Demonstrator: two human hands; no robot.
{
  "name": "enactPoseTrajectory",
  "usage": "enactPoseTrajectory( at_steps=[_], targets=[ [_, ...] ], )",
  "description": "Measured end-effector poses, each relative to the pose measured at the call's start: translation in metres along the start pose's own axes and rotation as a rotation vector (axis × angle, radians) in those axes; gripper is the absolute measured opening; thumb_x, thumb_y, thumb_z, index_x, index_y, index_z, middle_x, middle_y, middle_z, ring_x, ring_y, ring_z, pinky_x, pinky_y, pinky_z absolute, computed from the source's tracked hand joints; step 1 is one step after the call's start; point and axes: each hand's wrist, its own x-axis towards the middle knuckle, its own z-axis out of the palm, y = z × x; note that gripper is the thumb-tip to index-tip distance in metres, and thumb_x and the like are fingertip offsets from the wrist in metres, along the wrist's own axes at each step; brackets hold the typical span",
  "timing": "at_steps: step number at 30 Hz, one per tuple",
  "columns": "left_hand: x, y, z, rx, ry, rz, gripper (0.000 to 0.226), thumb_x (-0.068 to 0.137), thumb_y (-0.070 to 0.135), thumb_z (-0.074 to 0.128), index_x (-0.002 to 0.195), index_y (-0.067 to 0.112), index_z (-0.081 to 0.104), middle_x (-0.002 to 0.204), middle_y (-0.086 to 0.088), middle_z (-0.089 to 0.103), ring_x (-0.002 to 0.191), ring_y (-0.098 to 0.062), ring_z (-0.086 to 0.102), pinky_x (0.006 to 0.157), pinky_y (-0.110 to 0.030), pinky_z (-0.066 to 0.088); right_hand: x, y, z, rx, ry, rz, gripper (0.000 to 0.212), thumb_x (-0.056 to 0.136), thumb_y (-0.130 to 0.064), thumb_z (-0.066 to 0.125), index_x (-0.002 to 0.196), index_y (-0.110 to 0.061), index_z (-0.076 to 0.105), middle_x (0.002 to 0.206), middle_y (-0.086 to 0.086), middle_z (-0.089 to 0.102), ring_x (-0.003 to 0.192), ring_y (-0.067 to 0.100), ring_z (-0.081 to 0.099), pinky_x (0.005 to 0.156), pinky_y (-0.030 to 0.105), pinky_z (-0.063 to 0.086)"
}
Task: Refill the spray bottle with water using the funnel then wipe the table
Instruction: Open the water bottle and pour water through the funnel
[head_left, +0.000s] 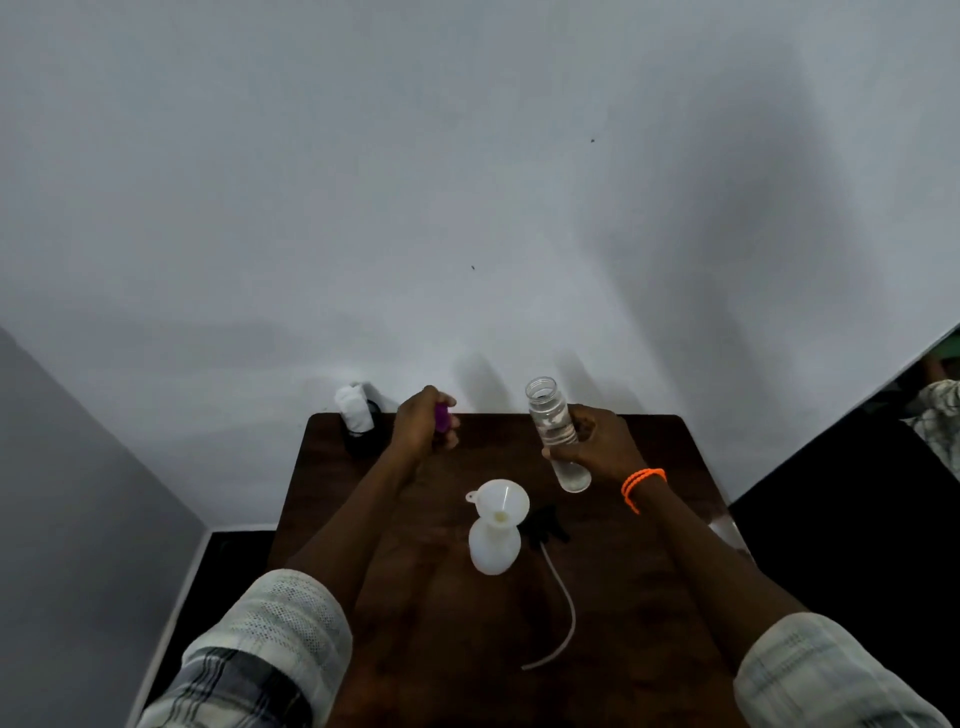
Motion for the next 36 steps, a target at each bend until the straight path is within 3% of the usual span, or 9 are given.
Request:
enactPoseTrajectory(
  at_steps=[5, 7, 10, 13, 17, 21, 27, 32, 36],
  targets=[
    [-0.002, -0.055, -0.021, 0.173, 0.068, -0.060, 0.037, 0.094, 0.035, 0.055, 0.083, 0.001, 0.066, 0.067, -0.019, 0.064, 0.045, -0.028, 0.055, 0.044, -0.028, 0.043, -0.013, 0.021, 0.006, -0.042, -0.029, 0.030, 0.043, 0.057, -0.018, 0.095, 0.094, -0.031, 0.076, 0.086, -0.015, 0.076, 0.086, -0.004, 0.071, 0.077, 0.021, 0.055],
    [-0.004, -0.075, -0.026, 0.248, 0.062, -0.097, 0.039, 0.091, 0.041, 0.065, 0.085, 0.002, 0.068, 0.069, -0.018, 0.068, 0.050, -0.028, 0.059, 0.046, -0.029, 0.048, -0.017, 0.031, 0.010, -0.065, -0.035, 0.022, 0.050, 0.056, -0.018, 0.095, 0.102, -0.027, 0.077, 0.092, -0.015, 0.076, 0.091, -0.003, 0.070, 0.079, 0.022, 0.056],
    [-0.006, -0.100, -0.028, 0.303, 0.017, -0.145, 0.026, 0.089, 0.031, 0.071, 0.089, 0.006, 0.070, 0.076, -0.020, 0.068, 0.053, -0.026, 0.060, 0.048, -0.029, 0.050, -0.023, 0.044, 0.017, -0.077, -0.050, 0.022, 0.057, 0.055, -0.017, 0.094, 0.109, -0.024, 0.076, 0.098, -0.010, 0.077, 0.094, 0.001, 0.071, 0.083, 0.027, 0.058],
    [-0.010, -0.112, -0.027, 0.269, -0.036, -0.190, 0.017, 0.091, 0.022, 0.068, 0.094, 0.006, 0.070, 0.079, -0.021, 0.065, 0.053, -0.024, 0.059, 0.050, -0.030, 0.050, -0.029, 0.052, 0.022, -0.096, -0.059, 0.011, 0.054, 0.057, -0.012, 0.091, 0.108, -0.023, 0.076, 0.097, -0.008, 0.077, 0.092, 0.001, 0.071, 0.081, 0.025, 0.057],
    [-0.013, -0.118, -0.025, 0.261, -0.155, -0.228, 0.031, 0.088, 0.035, 0.072, 0.101, 0.008, 0.072, 0.079, -0.015, 0.069, 0.057, -0.023, 0.062, 0.055, -0.032, 0.053, -0.035, 0.060, 0.026, -0.105, -0.053, -0.009, 0.051, 0.060, -0.007, 0.090, 0.109, -0.017, 0.076, 0.098, -0.005, 0.077, 0.093, 0.002, 0.071, 0.081, 0.023, 0.056],
    [-0.012, -0.122, -0.022, 0.260, -0.211, -0.216, 0.043, 0.084, 0.042, 0.076, 0.099, 0.002, 0.070, 0.078, -0.012, 0.071, 0.063, -0.025, 0.064, 0.056, -0.033, 0.053, -0.038, 0.067, 0.026, -0.123, -0.089, -0.008, 0.052, 0.063, -0.013, 0.090, 0.113, -0.019, 0.075, 0.101, -0.009, 0.076, 0.095, -0.001, 0.070, 0.082, 0.017, 0.054],
    [-0.018, -0.126, -0.010, 0.136, -0.183, -0.207, 0.019, 0.092, 0.017, 0.068, 0.091, -0.001, 0.065, 0.074, -0.017, 0.063, 0.048, -0.020, 0.055, 0.042, -0.026, 0.044, -0.038, 0.073, 0.026, -0.155, -0.110, -0.034, 0.058, 0.063, -0.017, 0.092, 0.118, -0.016, 0.073, 0.107, -0.004, 0.076, 0.100, 0.003, 0.070, 0.085, 0.019, 0.055],
    [-0.018, -0.134, -0.008, 0.068, -0.159, -0.256, 0.020, 0.091, 0.019, 0.068, 0.101, 0.002, 0.070, 0.085, -0.018, 0.066, 0.059, -0.022, 0.062, 0.047, -0.028, 0.049, -0.041, 0.066, 0.025, -0.165, -0.104, -0.089, 0.046, 0.070, -0.021, 0.090, 0.113, -0.013, 0.075, 0.102, -0.002, 0.077, 0.095, 0.003, 0.071, 0.082, 0.017, 0.055],
    [-0.019, -0.136, -0.008, 0.028, -0.126, -0.266, 0.020, 0.091, 0.018, 0.067, 0.104, 0.002, 0.070, 0.085, -0.019, 0.064, 0.057, -0.023, 0.060, 0.045, -0.027, 0.047, -0.041, 0.063, 0.026, -0.206, -0.137, -0.120, 0.037, 0.073, -0.024, 0.087, 0.107, -0.013, 0.075, 0.098, 0.001, 0.077, 0.090, 0.007, 0.072, 0.080, 0.028, 0.058]
  ],
)
